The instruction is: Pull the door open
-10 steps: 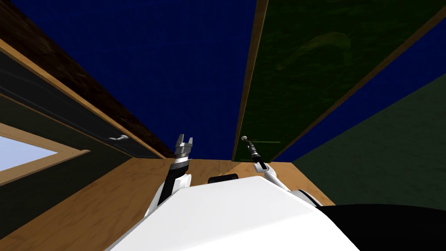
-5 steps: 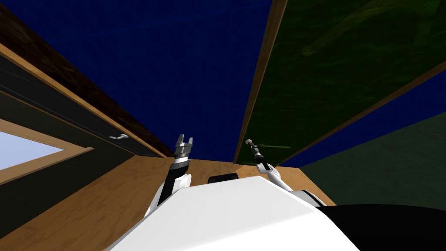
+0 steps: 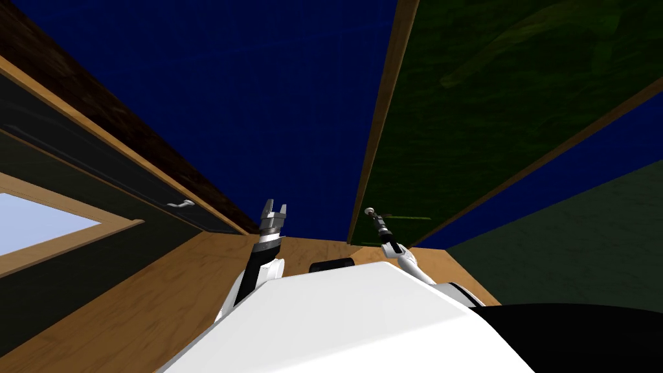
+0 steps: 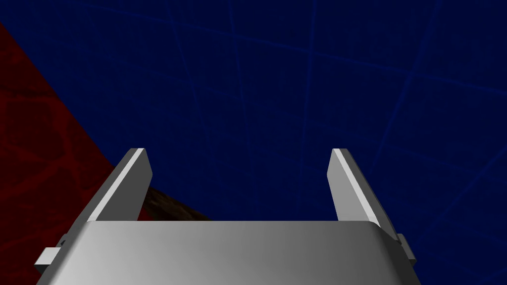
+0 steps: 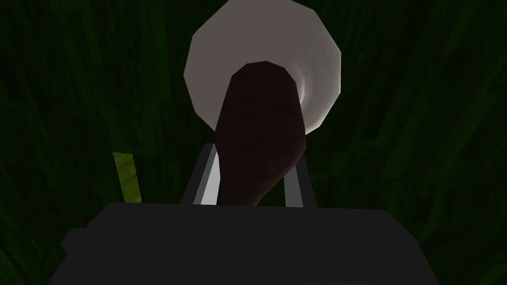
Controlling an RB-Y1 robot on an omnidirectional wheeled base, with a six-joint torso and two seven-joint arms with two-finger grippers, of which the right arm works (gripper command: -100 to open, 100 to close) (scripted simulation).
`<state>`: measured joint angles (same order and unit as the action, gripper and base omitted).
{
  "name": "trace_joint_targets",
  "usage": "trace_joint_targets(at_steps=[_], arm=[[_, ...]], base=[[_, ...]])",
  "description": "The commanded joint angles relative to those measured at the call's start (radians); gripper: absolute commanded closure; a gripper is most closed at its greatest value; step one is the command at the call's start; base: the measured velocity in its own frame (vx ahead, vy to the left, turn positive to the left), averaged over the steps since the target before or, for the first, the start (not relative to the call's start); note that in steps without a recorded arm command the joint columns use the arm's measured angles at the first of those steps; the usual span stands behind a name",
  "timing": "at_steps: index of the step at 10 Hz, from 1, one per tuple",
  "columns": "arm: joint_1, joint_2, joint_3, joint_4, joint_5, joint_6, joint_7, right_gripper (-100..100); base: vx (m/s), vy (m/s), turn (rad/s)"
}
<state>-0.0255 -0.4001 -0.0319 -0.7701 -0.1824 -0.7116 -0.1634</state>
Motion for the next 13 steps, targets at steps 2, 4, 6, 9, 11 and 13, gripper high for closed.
trace_joint_targets(at_steps=[2,4,6,9,11,13], arm=[[0.013,-0.016,0.015,-0.004,0.004,-0.016,-0.02,100],[0.029,-0.034,0.034,-0.009,0.009,-0.036,-0.043,100],[0.046,-0.055,0.054,-0.015,0.015,-0.057,-0.069,100],[0.071,-0.084,0.083,-0.022,0.023,-0.088,-0.107,100],[0.076,-0.081,0.087,-0.03,0.024,-0.084,-0.108,100],[0.106,-0.106,0.11,-0.032,0.027,-0.125,-0.134,100]], base=[[-0.118,-0.038,0.111],[-0.191,-0.046,0.11],[-0.212,-0.071,0.146],[-0.201,-0.075,0.133],[-0.135,-0.052,0.064],[-0.176,-0.049,0.146]])
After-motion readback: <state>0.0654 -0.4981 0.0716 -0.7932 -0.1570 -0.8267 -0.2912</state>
